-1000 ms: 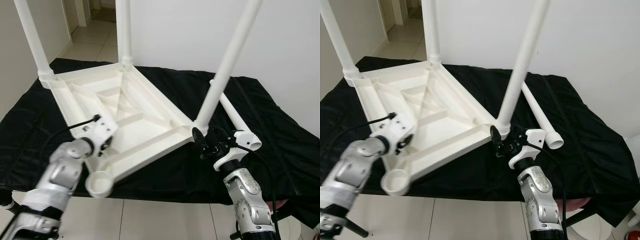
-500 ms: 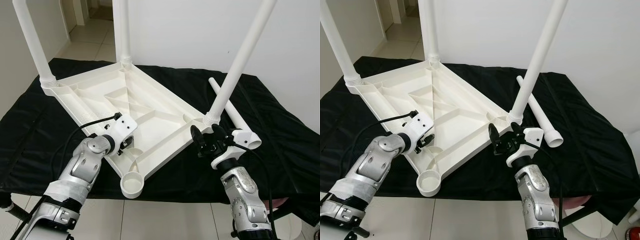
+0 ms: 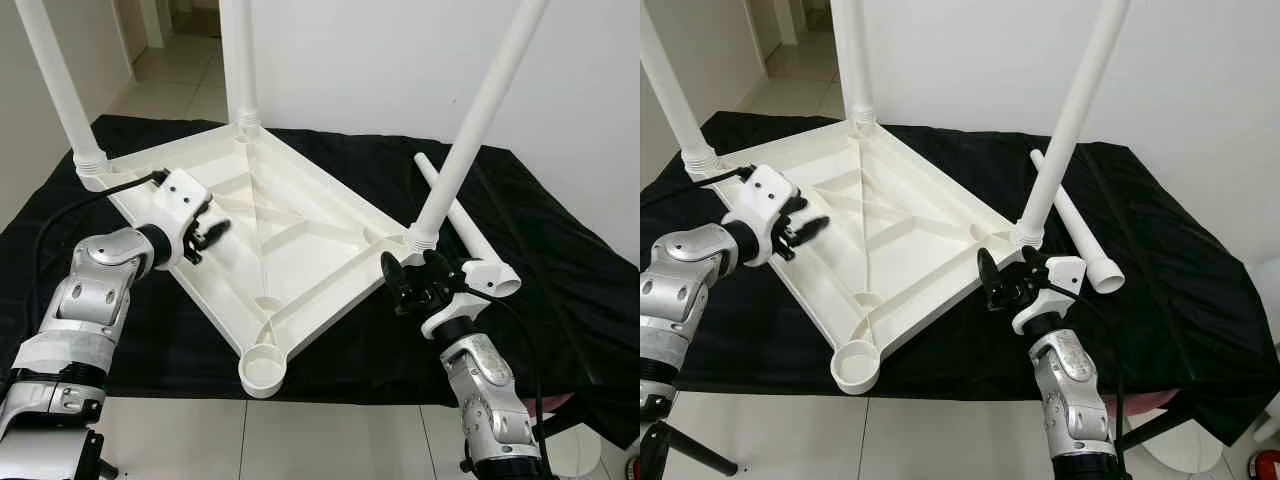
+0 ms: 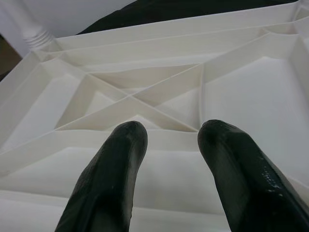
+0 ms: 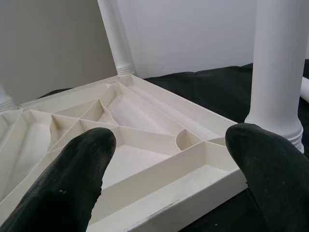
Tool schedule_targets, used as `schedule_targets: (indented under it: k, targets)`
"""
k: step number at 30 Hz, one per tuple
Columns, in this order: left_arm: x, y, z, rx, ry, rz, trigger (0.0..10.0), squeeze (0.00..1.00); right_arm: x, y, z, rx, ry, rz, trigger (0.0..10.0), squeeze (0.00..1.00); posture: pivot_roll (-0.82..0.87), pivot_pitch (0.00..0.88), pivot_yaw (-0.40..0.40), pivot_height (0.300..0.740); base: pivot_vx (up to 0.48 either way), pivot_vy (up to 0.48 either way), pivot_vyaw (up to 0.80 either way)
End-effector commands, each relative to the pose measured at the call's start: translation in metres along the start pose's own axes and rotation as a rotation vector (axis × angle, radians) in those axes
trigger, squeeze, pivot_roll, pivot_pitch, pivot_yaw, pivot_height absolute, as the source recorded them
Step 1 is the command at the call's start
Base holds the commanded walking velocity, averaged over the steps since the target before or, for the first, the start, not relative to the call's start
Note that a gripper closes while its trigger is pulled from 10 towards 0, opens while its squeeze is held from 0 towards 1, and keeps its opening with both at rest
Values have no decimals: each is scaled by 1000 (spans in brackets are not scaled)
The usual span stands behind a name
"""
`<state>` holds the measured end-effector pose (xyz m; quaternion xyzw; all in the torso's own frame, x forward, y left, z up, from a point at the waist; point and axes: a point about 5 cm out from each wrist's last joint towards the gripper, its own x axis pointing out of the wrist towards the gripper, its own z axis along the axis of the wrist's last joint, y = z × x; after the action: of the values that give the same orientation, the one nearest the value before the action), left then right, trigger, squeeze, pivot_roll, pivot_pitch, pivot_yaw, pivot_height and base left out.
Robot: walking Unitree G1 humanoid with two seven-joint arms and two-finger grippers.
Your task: Building children table
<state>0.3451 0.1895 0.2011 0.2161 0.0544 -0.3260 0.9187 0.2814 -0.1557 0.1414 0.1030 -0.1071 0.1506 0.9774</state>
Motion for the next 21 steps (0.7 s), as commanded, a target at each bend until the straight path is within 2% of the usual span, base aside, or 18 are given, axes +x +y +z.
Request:
schedule_targets:
  k: [1, 4, 10, 11, 14, 17, 18, 19, 21]
  targets:
    - [0, -11, -7, 0, 2, -110, 10000, 0, -3, 1, -4, -25, 21, 24, 10000, 0, 26, 0, -64, 740, 0, 0, 0]
    - [0, -18, -12, 15, 10, -171, 10000, 0, -6, 3, -6, -37, 37, 39, 10000, 0, 26, 0, -68, 740, 0, 0, 0]
    - [-1, -20, -17, 29, 10, -227, 10000, 0, -8, 4, -8, -46, 45, 45, 10000, 0, 27, 0, -72, 740, 0, 0, 0]
    - [-2, -17, -23, 58, 43, -244, 10000, 1000, -10, 3, -9, -44, 51, 45, 10000, 0, 29, 0, -76, 740, 0, 0, 0]
    - [-3, -15, -27, 79, 69, -258, 10000, 1000, -11, 3, -10, -42, 56, 45, 10000, 0, 29, 0, -76, 740, 0, 0, 0]
    - [-8, -18, -36, 105, 119, -381, 10000, 1000, -15, 1, -12, -52, 69, 48, 10000, 0, 29, 0, -80, 740, 0, 0, 0]
    - [-8, -18, -36, 105, 119, -381, 10000, 1000, -15, 1, -12, -52, 69, 48, 10000, 0, 29, 0, -80, 740, 0, 0, 0]
    - [-12, -20, -39, 122, 137, -442, 10000, 1000, -17, -1, -12, -58, 73, 48, 10000, 0, 23, 0, -79, 740, 0, 0, 0]
    - [-13, -21, -40, 134, 143, -455, 10000, 1000, -17, -1, -12, -59, 73, 48, 10000, 0, 23, 0, -79, 740, 0, 0, 0]
